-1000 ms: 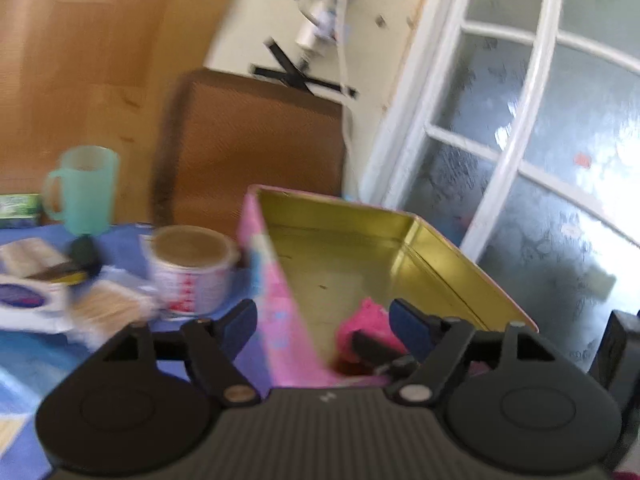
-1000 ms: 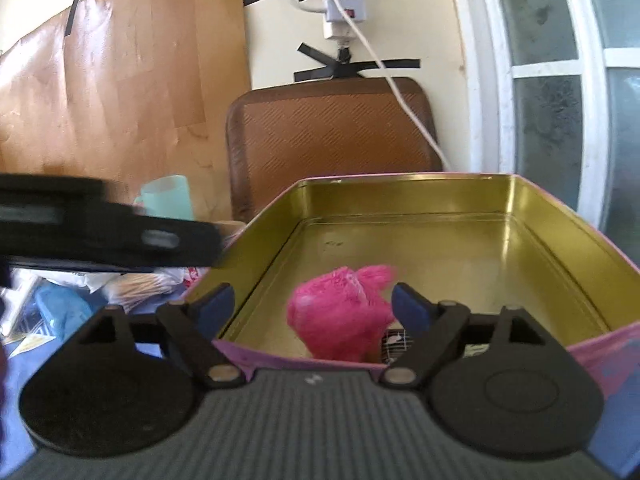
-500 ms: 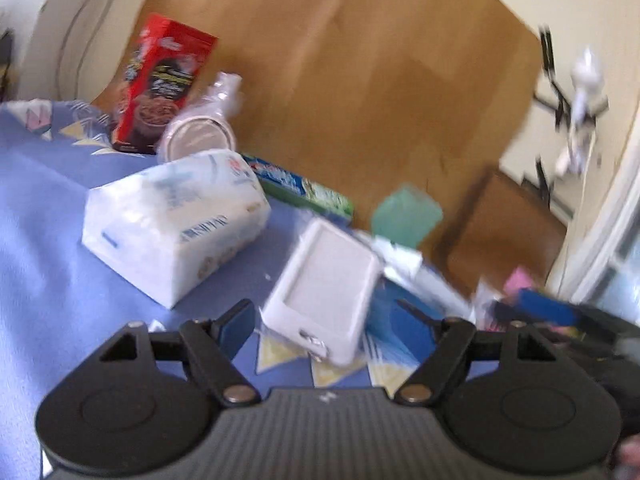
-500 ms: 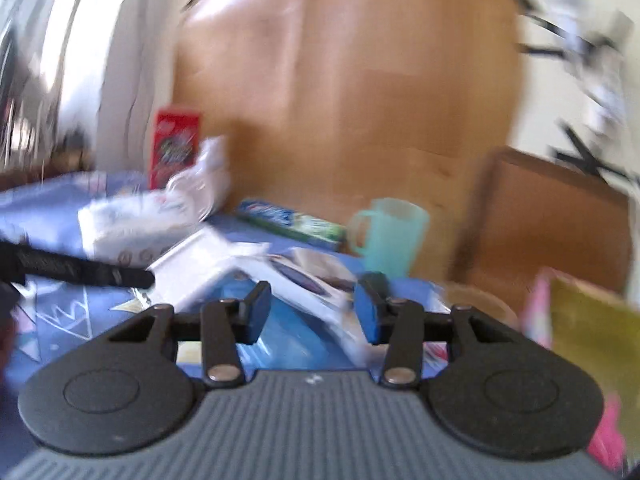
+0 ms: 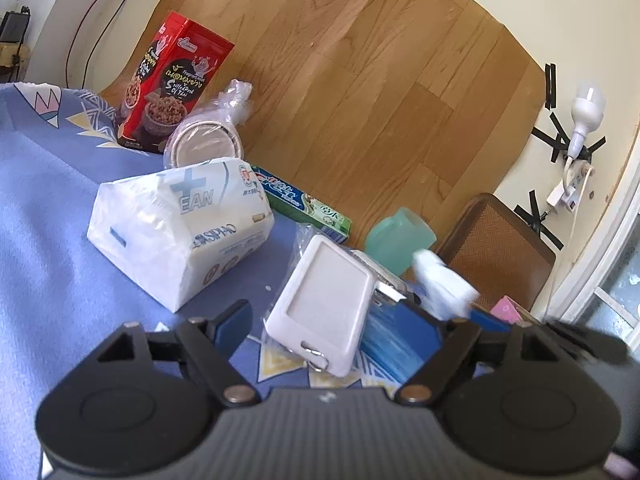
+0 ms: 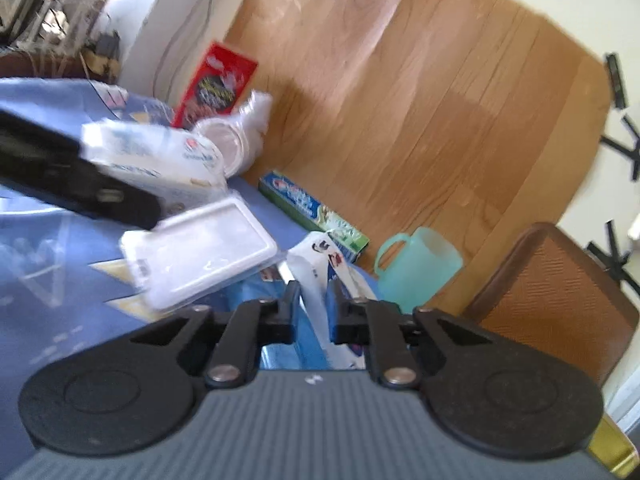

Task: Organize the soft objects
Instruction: 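Grasp the white wipes packet with blue label using the left tool, then place the wipes packet into the tin and open the left tool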

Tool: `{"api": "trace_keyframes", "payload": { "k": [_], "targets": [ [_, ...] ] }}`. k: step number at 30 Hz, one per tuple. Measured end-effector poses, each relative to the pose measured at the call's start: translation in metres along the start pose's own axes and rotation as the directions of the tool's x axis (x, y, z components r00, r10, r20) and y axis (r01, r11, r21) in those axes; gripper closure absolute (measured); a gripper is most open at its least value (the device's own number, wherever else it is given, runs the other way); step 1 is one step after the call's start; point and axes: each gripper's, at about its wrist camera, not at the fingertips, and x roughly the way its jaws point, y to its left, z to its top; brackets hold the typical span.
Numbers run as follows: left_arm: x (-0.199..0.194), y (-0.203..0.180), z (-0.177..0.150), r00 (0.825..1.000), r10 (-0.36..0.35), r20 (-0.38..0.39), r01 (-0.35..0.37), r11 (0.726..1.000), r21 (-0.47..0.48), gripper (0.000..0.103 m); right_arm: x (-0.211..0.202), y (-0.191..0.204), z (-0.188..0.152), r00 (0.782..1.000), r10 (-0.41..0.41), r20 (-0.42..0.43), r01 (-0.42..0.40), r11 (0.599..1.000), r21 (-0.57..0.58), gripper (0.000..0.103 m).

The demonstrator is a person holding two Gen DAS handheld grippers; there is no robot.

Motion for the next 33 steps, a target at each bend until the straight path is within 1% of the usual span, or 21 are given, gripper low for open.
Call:
{"api": "trace_keyframes", "payload": {
  "k": [2, 5, 7, 9, 11, 12, 13, 14, 15, 16, 17, 19, 20, 21, 22, 23, 25, 27, 29, 31, 33],
  "targets": [
    [0.000, 0.000, 0.000, 1.000, -0.013, -0.013, 0.013, 1.000, -0.003, 0.021, -0.028, 0.000, -0.007, 0.998, 0.059, 0.018, -0.059, 0.998, 0.014, 0.087],
    [-0.001, -0.001, 0.000, 0.998, -0.038, -0.049, 0.037, 0.999, -0.020, 0.021, -0.069, 0.012, -0.024, 0.990, 0.138, 0.001, -0.138, 0.990, -0.001, 0.087],
    [-0.002, -0.003, -0.002, 0.995, -0.058, -0.084, 0.056, 0.998, -0.022, 0.021, -0.086, 0.015, -0.036, 0.972, 0.234, -0.032, -0.233, 0.972, 0.021, 0.082],
    [-0.005, -0.008, -0.006, 0.990, -0.072, -0.119, 0.070, 0.997, -0.016, 0.021, -0.099, 0.012, -0.045, 0.956, 0.291, -0.044, -0.287, 0.954, 0.083, 0.050],
    [-0.007, -0.014, -0.010, 0.981, -0.093, -0.168, 0.093, 0.996, -0.009, 0.021, -0.108, 0.000, -0.051, 0.941, 0.338, -0.020, -0.328, 0.925, 0.189, 0.045],
    [-0.008, -0.018, -0.012, 0.976, -0.099, -0.192, 0.101, 0.995, 0.000, 0.021, -0.109, -0.009, -0.052, 0.941, 0.339, -0.010, -0.327, 0.913, 0.245, 0.038],
    [-0.008, -0.023, -0.014, 0.971, -0.103, -0.217, 0.108, 0.994, 0.012, 0.021, -0.108, -0.017, -0.053, 0.945, 0.326, -0.006, -0.311, 0.908, 0.280, 0.034],
    [-0.007, -0.028, -0.016, 0.964, -0.108, -0.241, 0.118, 0.993, 0.027, 0.021, -0.106, -0.024, -0.054, 0.953, 0.303, -0.005, -0.286, 0.905, 0.314, 0.022],
    [-0.006, -0.035, -0.019, 0.957, -0.116, -0.266, 0.132, 0.990, 0.043, 0.020, -0.102, -0.031, -0.056, 0.959, 0.281, -0.014, -0.258, 0.898, 0.357, 0.016],
    [-0.004, -0.041, -0.021, 0.951, -0.121, -0.284, 0.143, 0.988, 0.058, 0.017, -0.098, -0.036, -0.059, 0.958, 0.286, -0.024, -0.255, 0.885, 0.391, 0.016],
    [-0.003, -0.047, -0.025, 0.946, -0.120, -0.302, 0.150, 0.985, 0.080, 0.015, -0.092, -0.040, -0.062, 0.947, 0.318, -0.041, -0.271, 0.863, 0.427, 0.016],
    [0.003, -0.059, -0.032, 0.934, -0.107, -0.341, 0.157, 0.980, 0.123, 0.016, -0.088, -0.033, -0.068, 0.928, 0.366, -0.074, -0.294, 0.838, 0.460, 0.016],
    [0.006, -0.063, -0.037, 0.925, -0.106, -0.365, 0.164, 0.977, 0.133, 0.020, -0.088, -0.027, -0.069, 0.924, 0.374, -0.086, -0.298, 0.839, 0.455, 0.017],
    [0.011, -0.067, -0.044, 0.912, -0.115, -0.394, 0.182, 0.974, 0.136, 0.033, -0.085, -0.020, -0.070, 0.920, 0.379, -0.103, -0.299, 0.846, 0.442, 0.024],
    [0.011, -0.070, -0.047, 0.917, -0.119, -0.382, 0.191, 0.969, 0.158, 0.042, -0.082, -0.012, -0.070, 0.920, 0.374, -0.119, -0.293, 0.856, 0.425, 0.027],
    [0.011, -0.076, -0.051, 0.912, -0.117, -0.393, 0.201, 0.963, 0.181, 0.043, -0.083, -0.006, -0.072, 0.931, 0.348, -0.108, -0.278, 0.871, 0.406, 0.036],
    [0.010, -0.090, -0.056, 0.921, -0.071, -0.382, 0.176, 0.953, 0.246, 0.047, -0.083, -0.002, -0.068, 0.944, 0.313, -0.102, -0.246, 0.877, 0.414, 0.049],
    [0.009, -0.098, -0.051, 0.921, -0.103, -0.377, 0.202, 0.951, 0.235, 0.048, -0.084, -0.009, -0.070, 0.956, 0.277, -0.100, -0.209, 0.877, 0.433, 0.051],
    [0.006, -0.109, -0.044, 0.922, -0.146, -0.357, 0.239, 0.943, 0.231, 0.048, -0.096, -0.020, -0.072, 0.968, 0.243, -0.059, -0.188, 0.864, 0.467, 0.052],
    [0.007, -0.130, -0.038, 0.920, -0.195, -0.339, 0.288, 0.924, 0.250, 0.048, -0.110, -0.029, -0.072, 0.986, 0.163, -0.029, -0.132, 0.880, 0.456, 0.052],
    [0.013, -0.159, -0.034, 0.915, -0.241, -0.323, 0.338, 0.895, 0.290, 0.048, -0.121, -0.040, -0.073, 0.998, 0.067, -0.005, -0.058, 0.897, 0.438, 0.052]
  ]
}}
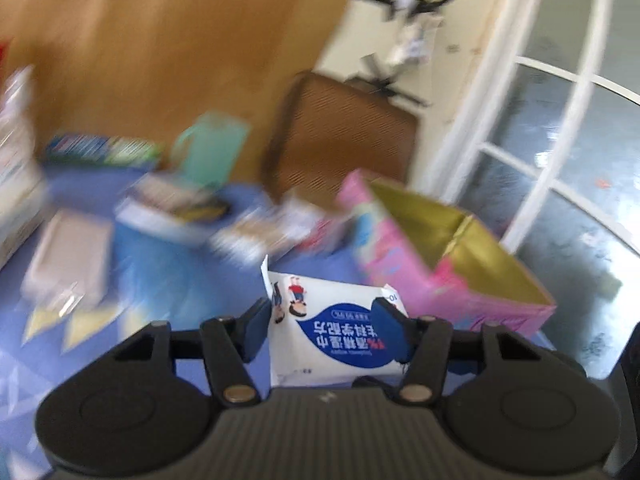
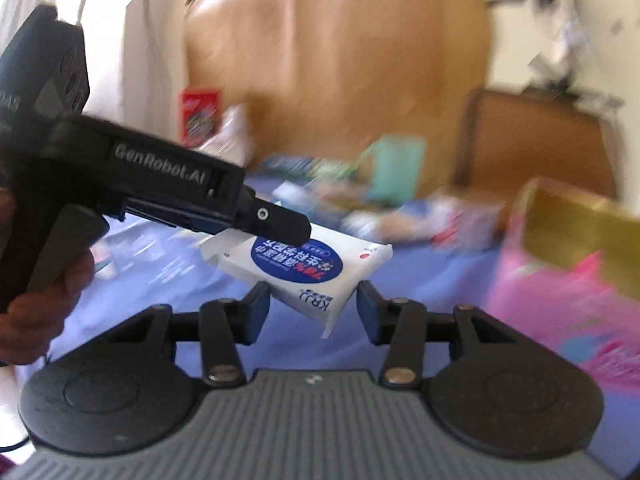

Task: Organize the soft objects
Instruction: 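Place the wipes packet into the tin and open the left tool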

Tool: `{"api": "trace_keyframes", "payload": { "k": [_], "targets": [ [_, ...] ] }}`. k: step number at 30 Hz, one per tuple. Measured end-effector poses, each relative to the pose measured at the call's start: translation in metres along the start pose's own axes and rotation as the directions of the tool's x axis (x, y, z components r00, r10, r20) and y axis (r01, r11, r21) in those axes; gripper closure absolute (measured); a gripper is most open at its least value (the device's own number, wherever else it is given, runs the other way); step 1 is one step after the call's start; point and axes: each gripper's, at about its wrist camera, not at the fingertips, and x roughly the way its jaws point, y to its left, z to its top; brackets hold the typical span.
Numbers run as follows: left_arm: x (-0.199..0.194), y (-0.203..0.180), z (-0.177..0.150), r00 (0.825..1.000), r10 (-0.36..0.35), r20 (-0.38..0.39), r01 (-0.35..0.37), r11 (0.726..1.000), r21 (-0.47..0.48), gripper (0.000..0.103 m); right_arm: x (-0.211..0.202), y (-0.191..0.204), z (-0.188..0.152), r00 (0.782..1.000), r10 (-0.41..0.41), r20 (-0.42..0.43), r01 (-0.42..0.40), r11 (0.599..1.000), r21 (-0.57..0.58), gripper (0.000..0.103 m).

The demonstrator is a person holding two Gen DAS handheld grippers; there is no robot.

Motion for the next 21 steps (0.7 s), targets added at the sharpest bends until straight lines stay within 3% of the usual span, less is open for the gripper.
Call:
{"api": "trace_keyframes", "payload": {
  "k": [5, 10, 12, 14, 16, 17, 21],
  "targets": [
    [0.047, -0.058, 0.030, 0.995, -0.098, -0.001, 0.097, 0.987, 0.132, 0.048, -0.033, -0.038, 0.004, 0.975, -0.200, 0.095, 0.197, 0.980, 0.034, 0.052],
    [0.094, -0.119, 0.037, 0.984, -0.173, -0.038, 0.177, 0.964, 0.197, 0.047, -0.042, -0.096, 0.000, 0.928, -0.364, 0.079, 0.354, 0.928, 0.115, 0.052],
    [0.110, -0.136, 0.034, 0.985, -0.167, -0.046, 0.174, 0.958, 0.228, 0.040, -0.040, -0.115, 0.000, 0.908, -0.414, 0.055, 0.404, 0.904, 0.138, 0.052],
    [0.124, -0.146, 0.029, 0.990, -0.130, -0.055, 0.140, 0.960, 0.244, 0.037, -0.029, -0.135, -0.005, 0.864, -0.502, 0.034, 0.493, 0.858, 0.147, 0.050],
    [0.129, -0.146, 0.024, 0.992, -0.105, -0.072, 0.119, 0.965, 0.235, 0.037, -0.022, -0.150, -0.010, 0.796, -0.605, -0.004, 0.598, 0.787, 0.152, 0.044],
    [0.127, -0.144, 0.022, 0.991, -0.107, -0.076, 0.122, 0.967, 0.225, 0.037, -0.023, -0.157, -0.013, 0.784, -0.621, -0.018, 0.613, 0.769, 0.179, 0.044],
    [0.111, -0.127, 0.015, 0.995, -0.092, -0.049, 0.101, 0.969, 0.224, 0.035, -0.038, -0.162, -0.024, 0.798, -0.603, -0.014, 0.581, 0.762, 0.286, 0.044]
  ]
}}
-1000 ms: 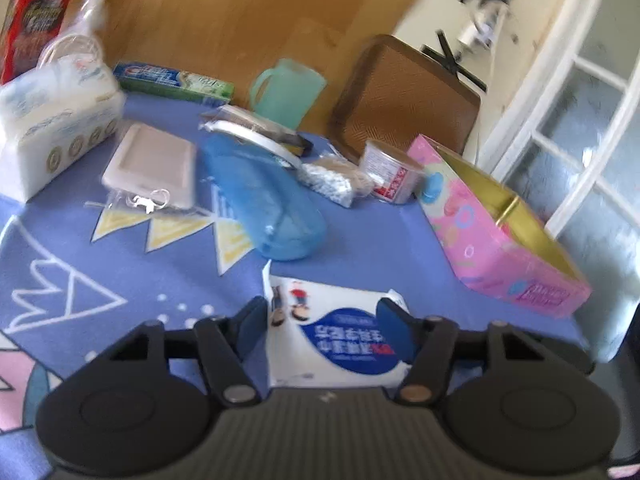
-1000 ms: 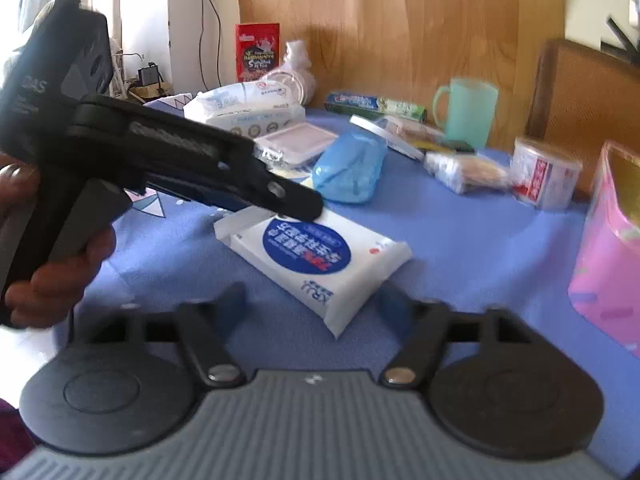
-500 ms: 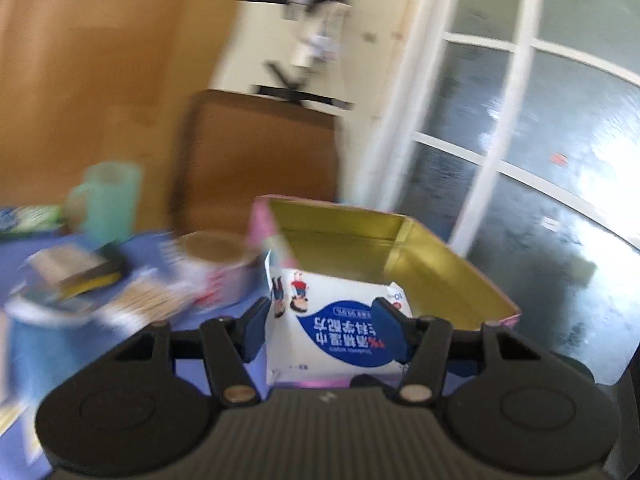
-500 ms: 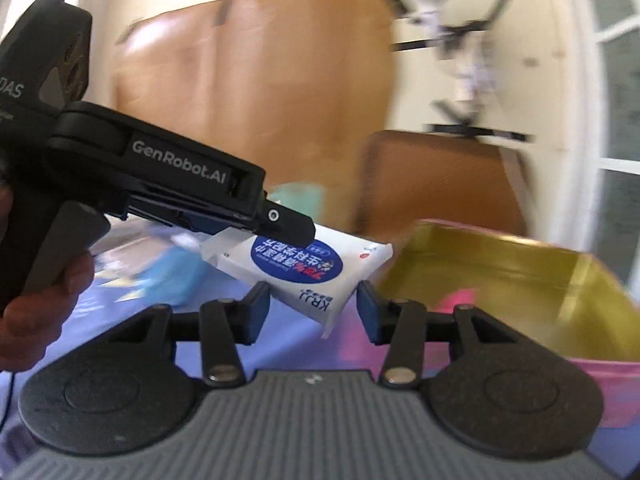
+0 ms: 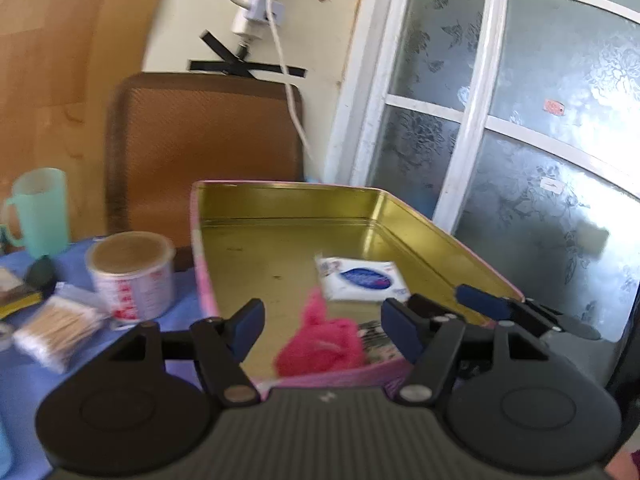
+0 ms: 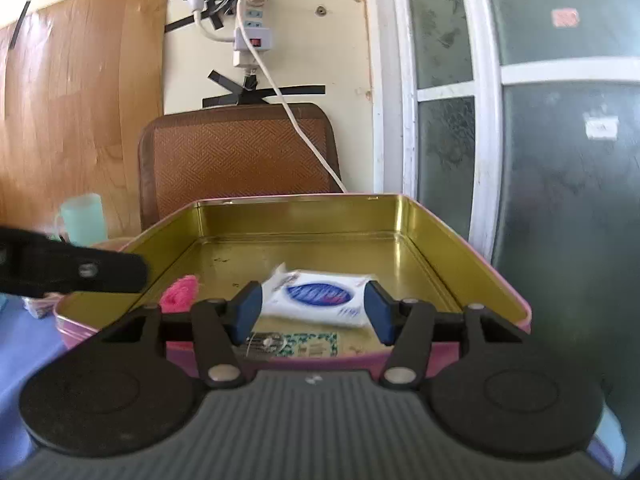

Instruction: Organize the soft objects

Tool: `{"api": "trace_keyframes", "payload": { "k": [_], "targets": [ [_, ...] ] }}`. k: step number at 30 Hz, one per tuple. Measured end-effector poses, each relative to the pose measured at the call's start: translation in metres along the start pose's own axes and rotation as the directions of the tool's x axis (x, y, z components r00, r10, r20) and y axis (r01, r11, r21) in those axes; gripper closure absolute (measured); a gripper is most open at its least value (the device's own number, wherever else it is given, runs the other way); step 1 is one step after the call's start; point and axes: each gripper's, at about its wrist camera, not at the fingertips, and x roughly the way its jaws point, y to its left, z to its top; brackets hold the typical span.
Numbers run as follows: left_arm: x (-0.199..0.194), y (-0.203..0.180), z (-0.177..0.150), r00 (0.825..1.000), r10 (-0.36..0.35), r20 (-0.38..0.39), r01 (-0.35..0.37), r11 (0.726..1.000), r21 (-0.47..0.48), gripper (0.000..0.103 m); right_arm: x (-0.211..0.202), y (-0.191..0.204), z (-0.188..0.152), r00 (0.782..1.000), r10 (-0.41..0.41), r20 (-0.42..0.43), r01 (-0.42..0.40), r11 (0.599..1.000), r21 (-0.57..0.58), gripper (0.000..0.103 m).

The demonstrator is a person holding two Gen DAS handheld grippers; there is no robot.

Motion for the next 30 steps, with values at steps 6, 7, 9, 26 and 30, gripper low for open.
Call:
{"api": "trace_keyframes", "payload": {
  "k": [6, 7, 9, 26, 30],
  "targets": [
    [-0.049, 0.042, -0.022, 0.998, 0.055, 0.039, -0.053, 0.997, -0.059, 0.033, -0.012, 0.017, 0.001, 0.997, 0.059, 0.042, -0.059, 0.998, 0.018, 0.045],
    [-0.057, 0.050, -0.026, 0.997, 0.069, 0.046, -0.066, 0.996, -0.068, 0.032, -0.015, 0.022, 0.002, 0.996, 0.079, 0.048, -0.080, 0.997, 0.019, 0.045],
    [-0.078, 0.069, -0.038, 0.992, 0.112, 0.059, -0.106, 0.990, -0.094, 0.030, -0.022, 0.035, 0.005, 0.990, 0.131, 0.060, -0.132, 0.991, 0.010, 0.060],
    [-0.182, 0.229, -0.109, 0.874, 0.480, 0.080, -0.381, 0.776, -0.503, 0.031, 0.014, 0.265, 0.015, 0.773, 0.590, -0.231, -0.634, 0.709, -0.310, 0.073],
    [-0.178, 0.221, -0.105, 0.871, 0.483, 0.092, -0.394, 0.798, -0.456, 0.029, 0.046, 0.313, 0.019, 0.761, 0.579, -0.291, -0.648, 0.679, -0.344, 0.063]
  ]
}}
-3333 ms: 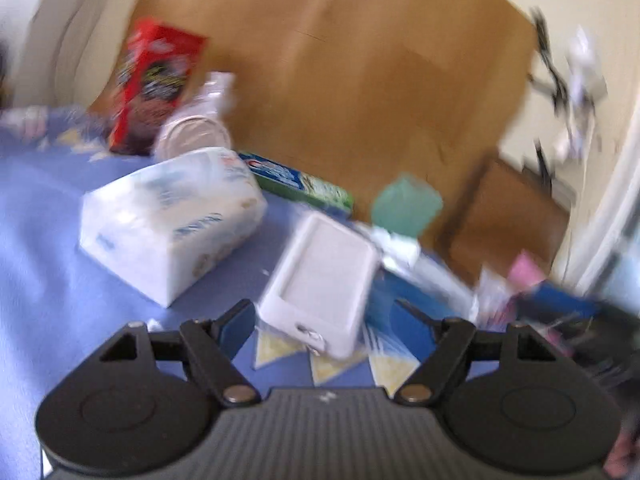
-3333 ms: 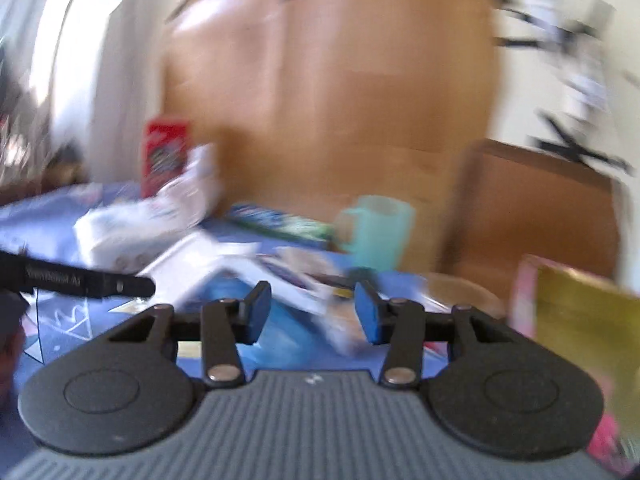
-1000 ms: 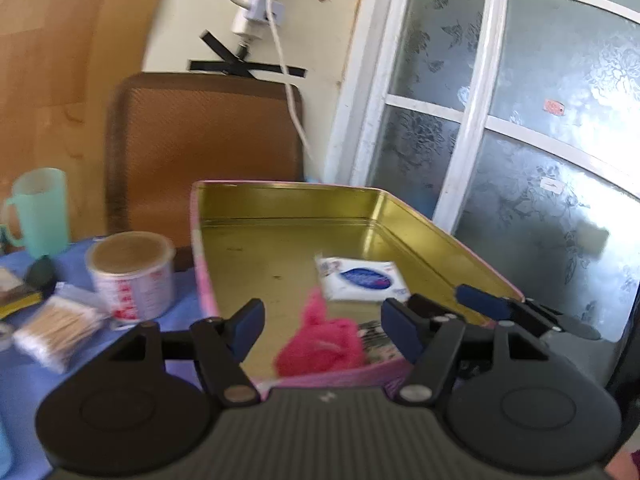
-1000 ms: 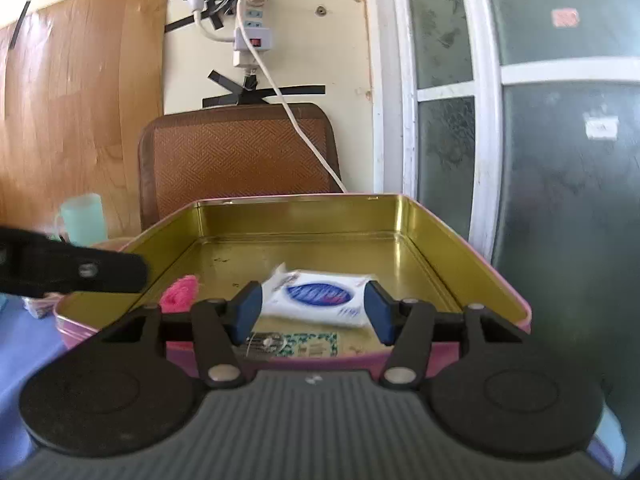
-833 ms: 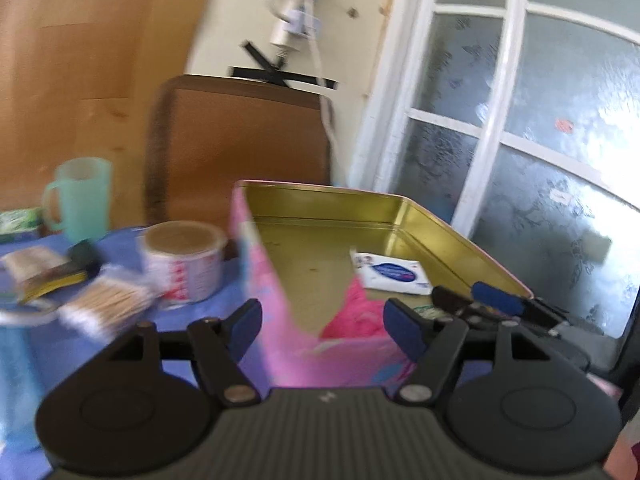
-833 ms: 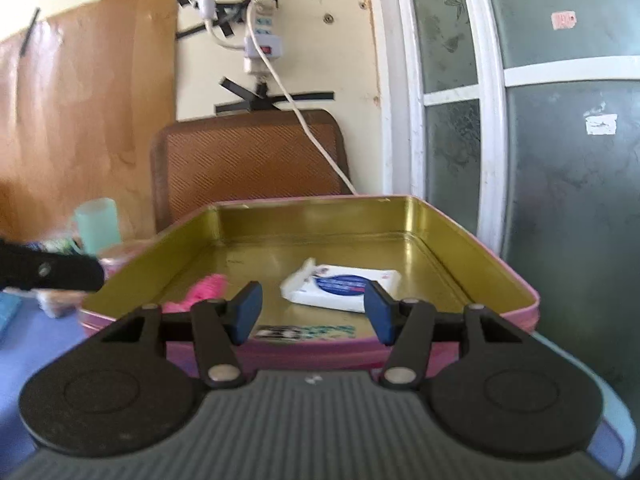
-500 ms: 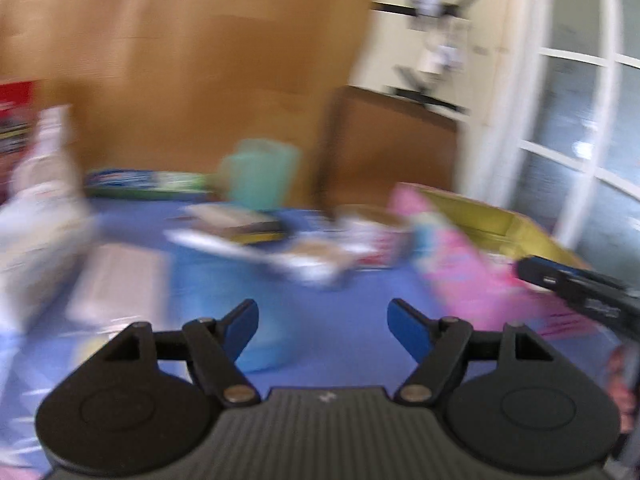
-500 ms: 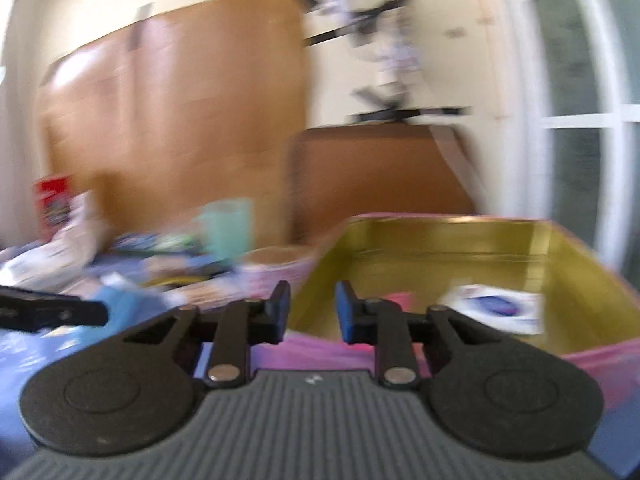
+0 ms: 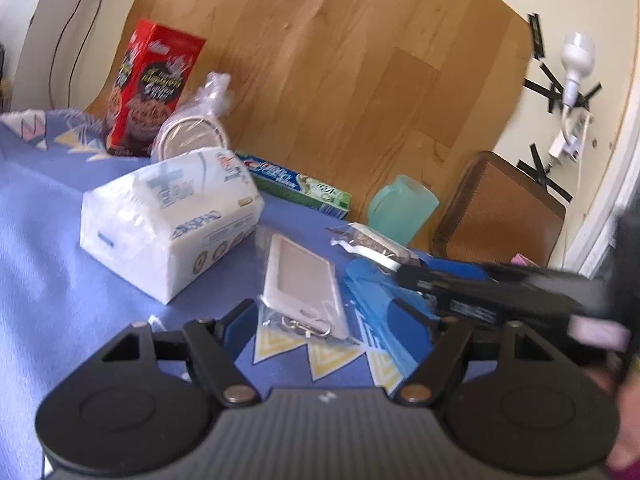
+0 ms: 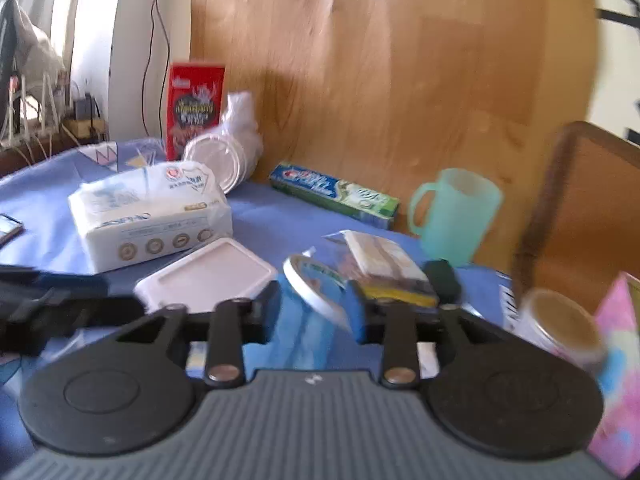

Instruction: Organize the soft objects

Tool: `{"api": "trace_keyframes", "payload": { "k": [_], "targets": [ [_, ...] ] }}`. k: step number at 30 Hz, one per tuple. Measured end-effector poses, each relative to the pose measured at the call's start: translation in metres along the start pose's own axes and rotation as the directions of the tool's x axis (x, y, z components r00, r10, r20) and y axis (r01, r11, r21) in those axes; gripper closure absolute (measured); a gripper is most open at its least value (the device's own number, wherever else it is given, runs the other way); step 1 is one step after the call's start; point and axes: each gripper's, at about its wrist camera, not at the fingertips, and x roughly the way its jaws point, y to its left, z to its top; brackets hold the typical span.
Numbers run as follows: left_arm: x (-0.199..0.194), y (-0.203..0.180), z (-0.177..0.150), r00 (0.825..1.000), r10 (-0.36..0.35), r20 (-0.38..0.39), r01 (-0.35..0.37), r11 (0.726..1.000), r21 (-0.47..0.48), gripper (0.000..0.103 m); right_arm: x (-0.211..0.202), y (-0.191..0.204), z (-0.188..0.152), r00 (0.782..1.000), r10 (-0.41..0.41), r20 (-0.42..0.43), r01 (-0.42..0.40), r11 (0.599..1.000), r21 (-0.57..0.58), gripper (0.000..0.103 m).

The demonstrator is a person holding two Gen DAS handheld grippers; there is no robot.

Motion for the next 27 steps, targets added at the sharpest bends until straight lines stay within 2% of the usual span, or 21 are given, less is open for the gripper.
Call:
{"api": "trace_keyframes", "payload": {
  "k": [2, 3, 4, 7, 8, 12, 16, 19, 20, 22, 23, 24, 27],
  "targets": [
    [0.000, -0.004, -0.001, 1.000, 0.002, 0.008, -0.003, 1.000, 0.021, 0.029, 0.013, -0.003, 0.003, 1.000, -0.013, -0.021, 0.013, 1.000, -0.016, 0.067],
    [0.000, -0.005, -0.003, 1.000, 0.002, 0.010, -0.002, 1.000, 0.026, 0.028, 0.014, -0.004, 0.003, 1.000, -0.007, -0.025, 0.007, 1.000, -0.012, 0.082],
    [-0.002, -0.005, -0.005, 1.000, 0.002, 0.013, -0.002, 1.000, 0.027, 0.027, 0.011, -0.008, 0.004, 1.000, 0.001, -0.025, -0.001, 1.000, 0.005, 0.083],
    [-0.002, -0.002, -0.004, 1.000, 0.000, 0.014, -0.001, 1.000, 0.021, 0.025, -0.018, -0.010, -0.001, 0.998, -0.056, 0.038, 0.056, 0.998, -0.001, 0.088],
    [-0.002, -0.002, -0.003, 1.000, 0.000, 0.013, 0.000, 1.000, 0.019, 0.025, -0.029, -0.012, -0.006, 0.996, -0.066, 0.052, 0.066, 0.998, 0.001, 0.100],
    [-0.003, -0.001, -0.003, 1.000, -0.021, 0.004, 0.021, 1.000, 0.014, 0.023, -0.077, -0.013, -0.032, 0.995, -0.070, 0.067, 0.069, 0.998, 0.003, 0.101],
    [-0.002, -0.001, -0.002, 0.998, -0.056, -0.030, 0.056, 0.998, 0.000, 0.022, -0.122, 0.000, -0.070, 0.999, -0.014, 0.049, 0.016, 0.998, -0.054, 0.100],
    [0.001, -0.005, -0.003, 0.999, -0.020, -0.035, 0.020, 1.000, 0.001, 0.022, -0.122, 0.003, -0.069, 0.999, -0.012, 0.039, 0.015, 0.997, -0.074, 0.097],
    [0.002, -0.006, -0.004, 0.999, -0.003, -0.036, 0.004, 1.000, 0.004, 0.022, -0.116, 0.004, -0.064, 0.999, -0.013, 0.041, 0.016, 0.997, -0.074, 0.093],
    [0.001, -0.005, -0.004, 0.999, 0.015, -0.029, -0.015, 1.000, 0.003, 0.022, -0.097, 0.001, -0.048, 0.999, 0.000, 0.049, 0.003, 0.998, -0.063, 0.075],
    [0.001, -0.004, -0.004, 0.999, 0.022, -0.026, -0.022, 1.000, -0.002, 0.022, -0.084, 0.000, -0.037, 0.998, 0.009, 0.056, -0.005, 0.998, -0.056, 0.058],
    [0.002, -0.002, -0.003, 0.999, 0.029, -0.026, -0.029, 1.000, -0.008, 0.021, -0.071, 0.000, -0.031, 0.998, 0.012, 0.058, -0.009, 0.999, -0.048, 0.052],
    [0.002, 0.001, -0.003, 0.998, 0.048, -0.030, -0.048, 0.999, -0.024, 0.021, -0.023, 0.000, -0.008, 0.999, 0.039, 0.000, -0.038, 0.997, -0.063, 0.053]
  ]
}}
